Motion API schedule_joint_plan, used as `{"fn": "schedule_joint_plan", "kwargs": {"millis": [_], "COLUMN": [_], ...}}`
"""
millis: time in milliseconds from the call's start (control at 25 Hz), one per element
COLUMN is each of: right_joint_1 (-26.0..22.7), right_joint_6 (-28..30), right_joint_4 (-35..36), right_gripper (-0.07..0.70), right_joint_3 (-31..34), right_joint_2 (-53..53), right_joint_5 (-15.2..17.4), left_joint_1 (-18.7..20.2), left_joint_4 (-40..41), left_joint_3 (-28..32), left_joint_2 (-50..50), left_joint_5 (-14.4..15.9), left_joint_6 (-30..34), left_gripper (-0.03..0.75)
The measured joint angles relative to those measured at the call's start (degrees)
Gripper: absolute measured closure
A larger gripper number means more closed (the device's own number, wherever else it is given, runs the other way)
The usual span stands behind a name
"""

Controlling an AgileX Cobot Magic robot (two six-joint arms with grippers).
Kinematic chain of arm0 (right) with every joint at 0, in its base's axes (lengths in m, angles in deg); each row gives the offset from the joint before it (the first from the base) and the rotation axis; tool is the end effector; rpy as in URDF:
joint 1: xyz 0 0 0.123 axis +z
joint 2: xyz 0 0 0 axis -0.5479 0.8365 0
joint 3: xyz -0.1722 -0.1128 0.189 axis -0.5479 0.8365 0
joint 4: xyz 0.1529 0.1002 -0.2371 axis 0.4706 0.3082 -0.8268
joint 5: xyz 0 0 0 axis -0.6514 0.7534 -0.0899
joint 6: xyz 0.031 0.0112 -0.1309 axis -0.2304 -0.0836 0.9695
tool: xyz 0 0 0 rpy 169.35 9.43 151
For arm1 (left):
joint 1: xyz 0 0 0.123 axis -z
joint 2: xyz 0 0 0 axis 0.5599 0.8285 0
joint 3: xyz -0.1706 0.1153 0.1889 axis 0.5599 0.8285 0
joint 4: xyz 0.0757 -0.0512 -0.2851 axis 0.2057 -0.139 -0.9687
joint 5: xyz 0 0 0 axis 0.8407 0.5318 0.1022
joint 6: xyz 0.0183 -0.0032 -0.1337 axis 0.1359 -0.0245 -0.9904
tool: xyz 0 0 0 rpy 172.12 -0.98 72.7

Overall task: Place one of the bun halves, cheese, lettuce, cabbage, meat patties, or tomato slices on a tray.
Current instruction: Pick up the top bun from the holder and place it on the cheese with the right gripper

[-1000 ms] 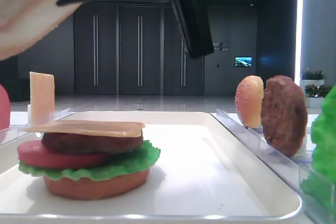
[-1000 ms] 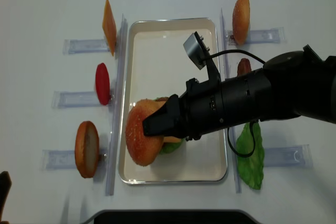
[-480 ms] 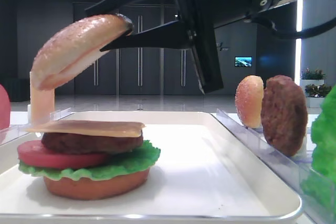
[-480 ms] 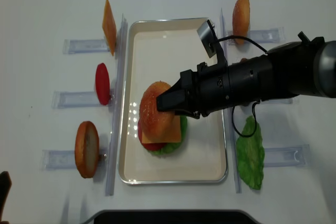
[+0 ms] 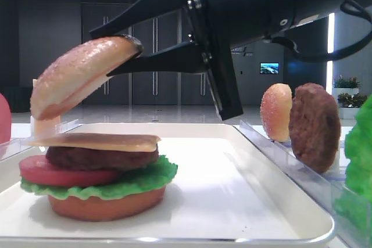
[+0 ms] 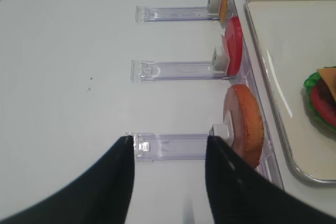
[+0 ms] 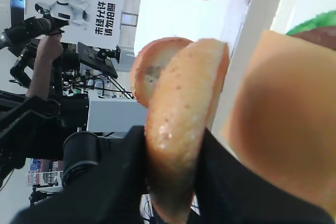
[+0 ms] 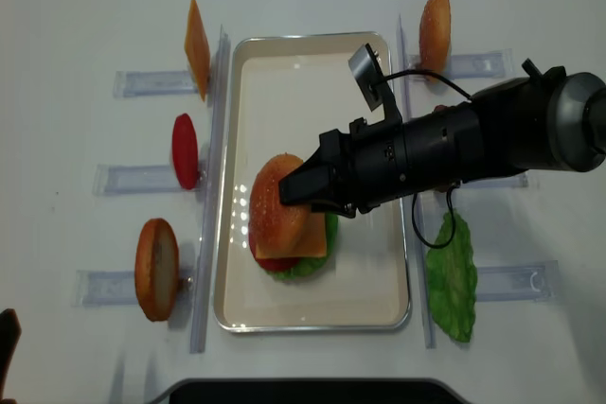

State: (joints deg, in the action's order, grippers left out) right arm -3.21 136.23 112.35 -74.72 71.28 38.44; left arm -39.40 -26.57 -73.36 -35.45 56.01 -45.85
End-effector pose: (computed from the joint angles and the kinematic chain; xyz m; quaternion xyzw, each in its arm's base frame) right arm 0.2664 0.2842 0.1142 -0.1103 0.7946 0.5923 0.0746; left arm 0.0793 0.0026 0.2671 -0.0124 0.8684 0.0189 0.4953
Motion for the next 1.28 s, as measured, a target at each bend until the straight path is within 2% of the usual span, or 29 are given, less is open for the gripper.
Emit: {"fn": "schedule_joint_plan", "kwargs": {"millis": [1280], "right_joint_1": [0.0], "right_joint_6": [2.5], "right_joint_4": [0.1], "right_gripper": [0.428], "right_joint_3": [0.0], "right_joint_2": [1.1], "right_joint_5": [-1.6], "left_joint_1": [0.0], "left_joint_4": [0.0], "left_joint_3": [0.0], "left_joint_2": [0.0], "left_joint_5": [0.0], "left_joint_6": [-0.4], "left_gripper": [0.37]}}
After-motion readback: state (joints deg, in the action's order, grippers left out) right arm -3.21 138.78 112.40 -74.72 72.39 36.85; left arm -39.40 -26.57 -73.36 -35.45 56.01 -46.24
